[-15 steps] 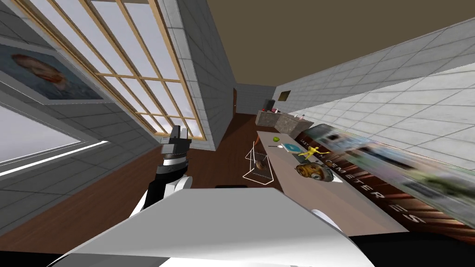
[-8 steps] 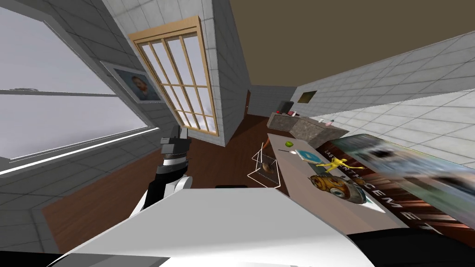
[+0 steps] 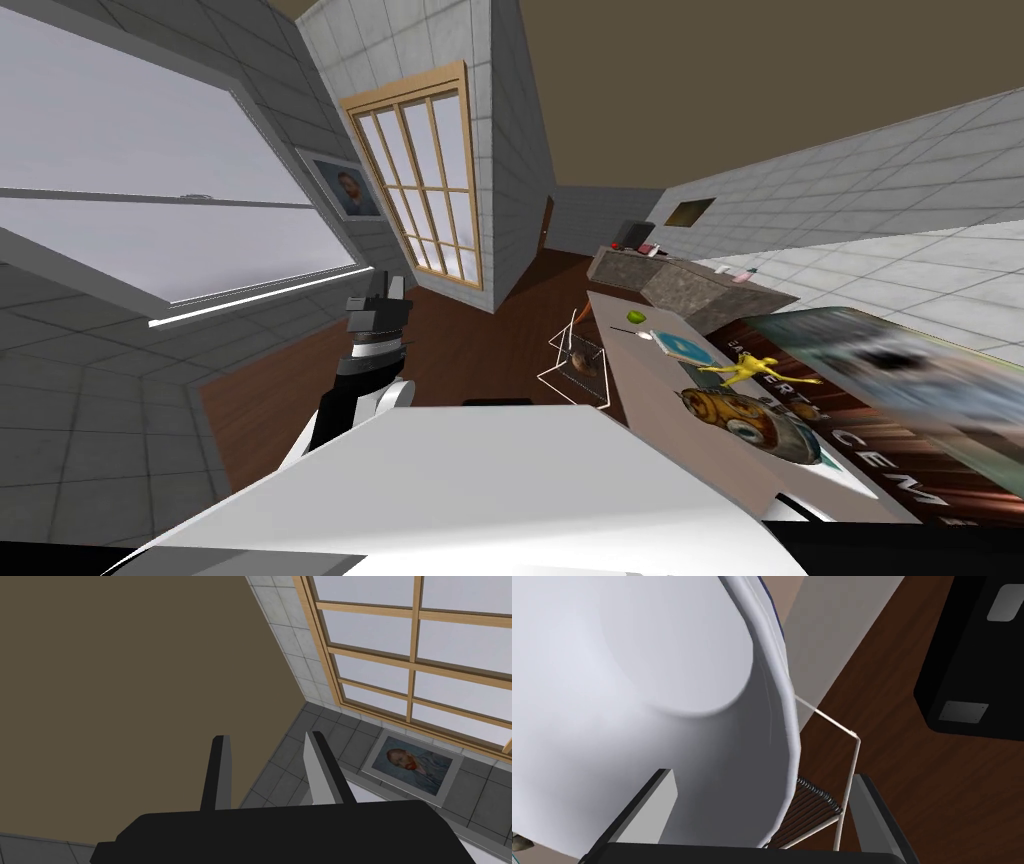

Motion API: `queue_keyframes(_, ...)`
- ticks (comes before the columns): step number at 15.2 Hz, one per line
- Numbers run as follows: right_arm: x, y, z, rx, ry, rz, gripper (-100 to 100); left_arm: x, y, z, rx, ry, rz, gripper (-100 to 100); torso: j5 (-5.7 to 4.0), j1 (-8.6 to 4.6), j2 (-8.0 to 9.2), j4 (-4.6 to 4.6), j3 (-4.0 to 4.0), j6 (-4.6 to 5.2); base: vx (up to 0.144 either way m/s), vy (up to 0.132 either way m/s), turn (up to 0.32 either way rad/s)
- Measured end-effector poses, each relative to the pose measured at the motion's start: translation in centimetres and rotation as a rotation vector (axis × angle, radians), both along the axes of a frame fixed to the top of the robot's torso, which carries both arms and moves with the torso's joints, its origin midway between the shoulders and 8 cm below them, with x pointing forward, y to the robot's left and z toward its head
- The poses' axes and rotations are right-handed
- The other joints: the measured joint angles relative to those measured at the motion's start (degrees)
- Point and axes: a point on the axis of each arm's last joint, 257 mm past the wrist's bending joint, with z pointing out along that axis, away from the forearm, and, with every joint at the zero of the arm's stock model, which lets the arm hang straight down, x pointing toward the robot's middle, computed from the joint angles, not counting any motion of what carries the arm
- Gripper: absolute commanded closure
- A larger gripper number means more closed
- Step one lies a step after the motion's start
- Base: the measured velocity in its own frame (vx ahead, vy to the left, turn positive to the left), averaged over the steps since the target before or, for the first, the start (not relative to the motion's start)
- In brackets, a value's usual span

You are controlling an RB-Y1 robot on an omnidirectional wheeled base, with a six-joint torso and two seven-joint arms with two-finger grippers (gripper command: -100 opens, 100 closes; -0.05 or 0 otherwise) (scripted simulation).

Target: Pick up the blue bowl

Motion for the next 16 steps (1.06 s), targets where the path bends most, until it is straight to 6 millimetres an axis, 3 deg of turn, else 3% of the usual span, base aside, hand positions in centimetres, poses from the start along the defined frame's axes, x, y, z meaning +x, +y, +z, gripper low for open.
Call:
queue_keyframes(1,-1.1,-1.1,0.5,-0.025,0.028,0.001,-100,0.0,0.0,0.0,0.0,0.0,0.0,0,0.0,-0.03,-0.07,-0.02,-0.04,0.01,0.013,-0.007,-0.077)
queue_keyframes(2,2.1,-0.6,0.4,-0.015,-0.018,0.037,-100,0.0,0.0,0.0,0.0,0.0,0.0,0,-0.13,-0.07,-0.21,0.09,-0.07,-0.29,-0.001,-0.005,-0.037)
queue_keyframes(4,1.2,-1.8,1.1,-0.03,0.002,0.064,-100,0.0,0.0,0.0,0.0,0.0,0.0,0,-0.17,-0.2,-0.27,0.09,-0.09,-0.33,0.009,-0.001,0.083)
queue_keyframes(8,1.0,-1.0,0.0,-0.039,0.01,0.055,-100,0.0,0.0,0.0,0.0,0.0,0.0,0,-0.22,-0.43,-0.17,0.08,-0.05,-0.28,-0.011,-0.028,0.018)
queue_keyframes(9,0.9,-1.1,0.0,-0.042,0.012,0.051,100,0.0,0.0,0.0,0.0,0.0,0.0,0,-0.22,-0.4,-0.18,0.09,-0.05,-0.29,-0.002,-0.006,0.0)
queue_keyframes(16,1.0,-1.6,0.6,-0.039,0.008,0.055,100,0.0,0.0,0.0,0.0,0.0,0.0,0,-0.13,-0.24,-0.3,0.05,-0.13,-0.37,0.005,0.011,-0.018)
